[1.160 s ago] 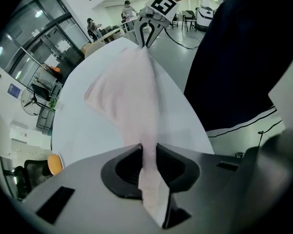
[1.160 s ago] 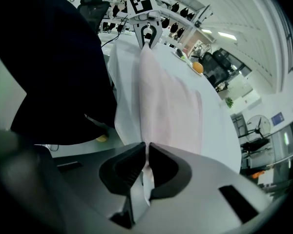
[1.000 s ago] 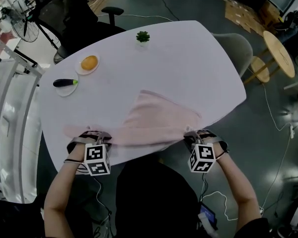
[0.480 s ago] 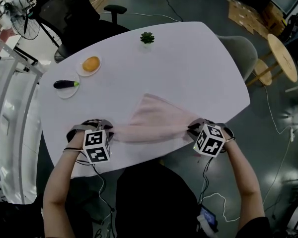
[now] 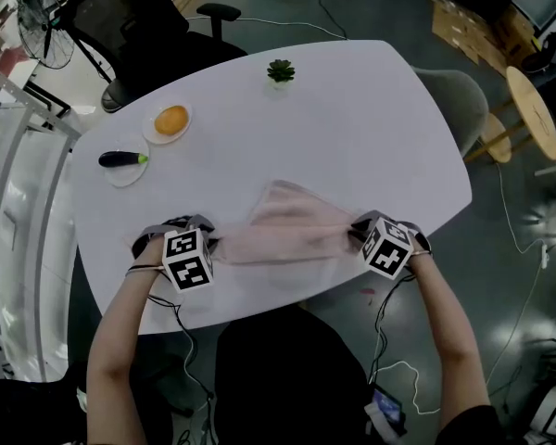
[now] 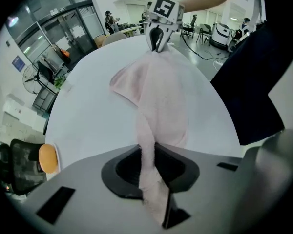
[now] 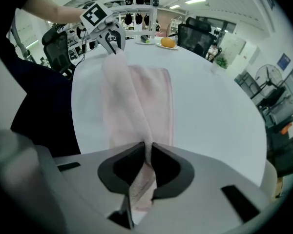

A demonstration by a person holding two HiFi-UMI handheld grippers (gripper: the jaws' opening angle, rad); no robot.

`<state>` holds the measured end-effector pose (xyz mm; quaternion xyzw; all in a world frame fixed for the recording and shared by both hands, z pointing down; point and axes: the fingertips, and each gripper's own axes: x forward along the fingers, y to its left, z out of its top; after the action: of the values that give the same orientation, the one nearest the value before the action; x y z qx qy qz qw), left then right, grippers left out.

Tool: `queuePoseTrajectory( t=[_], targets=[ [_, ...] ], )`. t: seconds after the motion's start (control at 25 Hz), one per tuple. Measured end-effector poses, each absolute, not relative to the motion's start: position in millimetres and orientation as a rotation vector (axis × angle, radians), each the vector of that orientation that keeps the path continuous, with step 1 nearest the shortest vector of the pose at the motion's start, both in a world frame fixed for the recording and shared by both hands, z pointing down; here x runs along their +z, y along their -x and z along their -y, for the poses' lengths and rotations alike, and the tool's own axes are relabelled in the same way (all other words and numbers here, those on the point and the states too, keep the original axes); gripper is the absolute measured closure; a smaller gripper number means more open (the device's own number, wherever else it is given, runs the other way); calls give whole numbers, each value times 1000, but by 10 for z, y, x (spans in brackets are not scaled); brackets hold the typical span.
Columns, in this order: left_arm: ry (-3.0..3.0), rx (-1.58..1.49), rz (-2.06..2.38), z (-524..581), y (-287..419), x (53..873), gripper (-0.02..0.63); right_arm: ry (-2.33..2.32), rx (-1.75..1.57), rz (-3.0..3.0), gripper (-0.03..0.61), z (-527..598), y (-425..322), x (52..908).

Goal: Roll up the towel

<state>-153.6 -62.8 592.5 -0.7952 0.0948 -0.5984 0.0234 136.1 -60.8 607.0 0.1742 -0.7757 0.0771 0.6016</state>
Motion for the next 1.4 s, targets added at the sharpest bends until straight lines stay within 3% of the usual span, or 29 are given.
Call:
queuePoseTrajectory(
  t=[0.44, 0.52, 0.6, 0.72, 1.0, 1.4],
  targets=[
    [2389, -1820, -308, 645, 1523, 5938, 518, -459, 32, 1785, 531, 608, -1330, 6061],
    [2375, -1782, -376, 698, 1534, 5870, 467, -516, 27, 1789, 492, 652, -1353, 6020],
    [2393, -1743, -451, 746, 1555, 5759, 421, -573, 35, 1809, 406, 704, -1387, 5929],
    [2412, -1701, -500, 737, 1580, 5564, 396, -616, 37, 1861, 349, 693, -1402, 5708],
    [2398, -1611, -454, 453, 1440, 5296, 368, -624, -81, 1890, 347, 426, -1416, 5394],
    [2382, -1709, -354, 86, 1334, 5751, 350, -561, -97, 1843, 347, 71, -1395, 5798]
  ],
)
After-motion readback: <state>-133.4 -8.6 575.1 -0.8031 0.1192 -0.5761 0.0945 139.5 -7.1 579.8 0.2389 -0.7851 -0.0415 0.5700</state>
